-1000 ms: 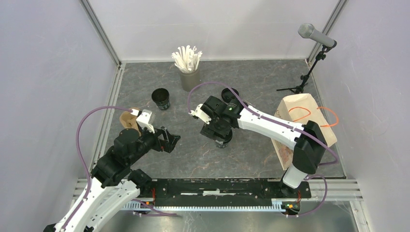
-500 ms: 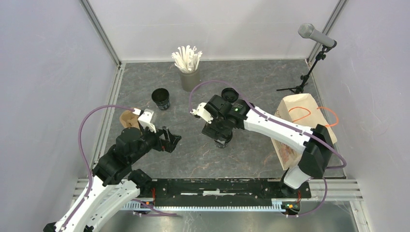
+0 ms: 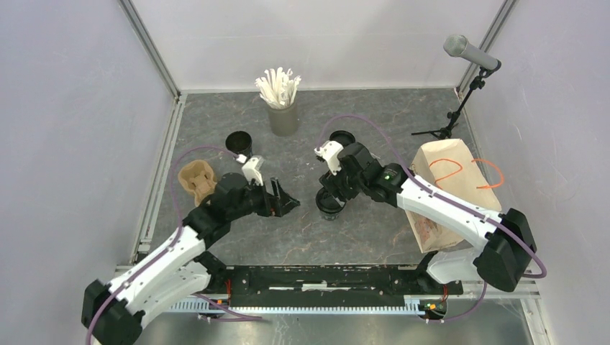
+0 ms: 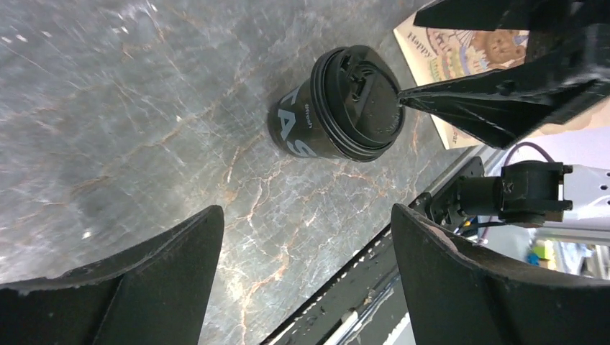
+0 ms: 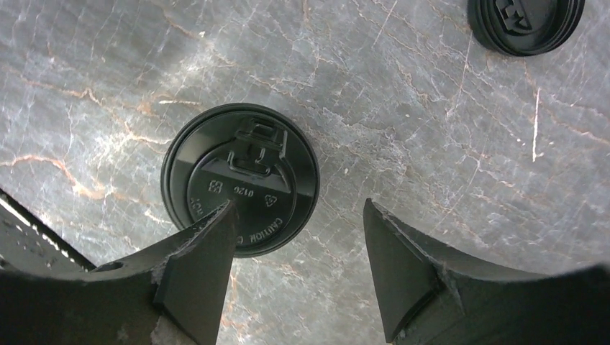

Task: Pack the takeout coffee

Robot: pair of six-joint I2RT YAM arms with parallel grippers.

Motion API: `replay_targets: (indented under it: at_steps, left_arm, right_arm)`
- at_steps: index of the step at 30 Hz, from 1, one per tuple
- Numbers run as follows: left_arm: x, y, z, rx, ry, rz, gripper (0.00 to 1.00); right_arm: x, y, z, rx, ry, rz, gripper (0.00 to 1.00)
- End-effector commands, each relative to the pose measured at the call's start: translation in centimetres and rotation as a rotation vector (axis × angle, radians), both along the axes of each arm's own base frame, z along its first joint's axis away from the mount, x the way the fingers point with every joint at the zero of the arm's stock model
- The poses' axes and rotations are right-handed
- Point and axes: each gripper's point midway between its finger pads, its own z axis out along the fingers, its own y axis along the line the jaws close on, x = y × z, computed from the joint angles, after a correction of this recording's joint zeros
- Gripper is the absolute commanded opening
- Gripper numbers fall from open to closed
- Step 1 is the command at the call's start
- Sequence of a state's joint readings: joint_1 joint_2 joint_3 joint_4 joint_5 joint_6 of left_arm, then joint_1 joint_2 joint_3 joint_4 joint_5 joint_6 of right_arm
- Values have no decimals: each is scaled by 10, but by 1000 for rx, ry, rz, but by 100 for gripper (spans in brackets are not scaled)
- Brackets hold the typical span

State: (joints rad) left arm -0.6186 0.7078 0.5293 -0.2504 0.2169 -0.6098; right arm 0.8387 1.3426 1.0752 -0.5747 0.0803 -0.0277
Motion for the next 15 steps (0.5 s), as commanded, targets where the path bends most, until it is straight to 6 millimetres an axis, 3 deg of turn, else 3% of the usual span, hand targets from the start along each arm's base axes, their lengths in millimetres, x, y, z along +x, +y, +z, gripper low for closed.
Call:
replay_targets:
  at_steps: [1,6,15]
  left_arm:
    - [18,-40,32,-182,-36,-81,93]
    - [22,-61,27,-216,-14,-160,97]
    - [41,-69,5,-179,13,-122,95]
  right_arm:
    - [17,12,18,181,-64,-67,70]
    - [14,13,7,222,-41,-50,70]
    - [18,8,-3,232,-33,-48,67]
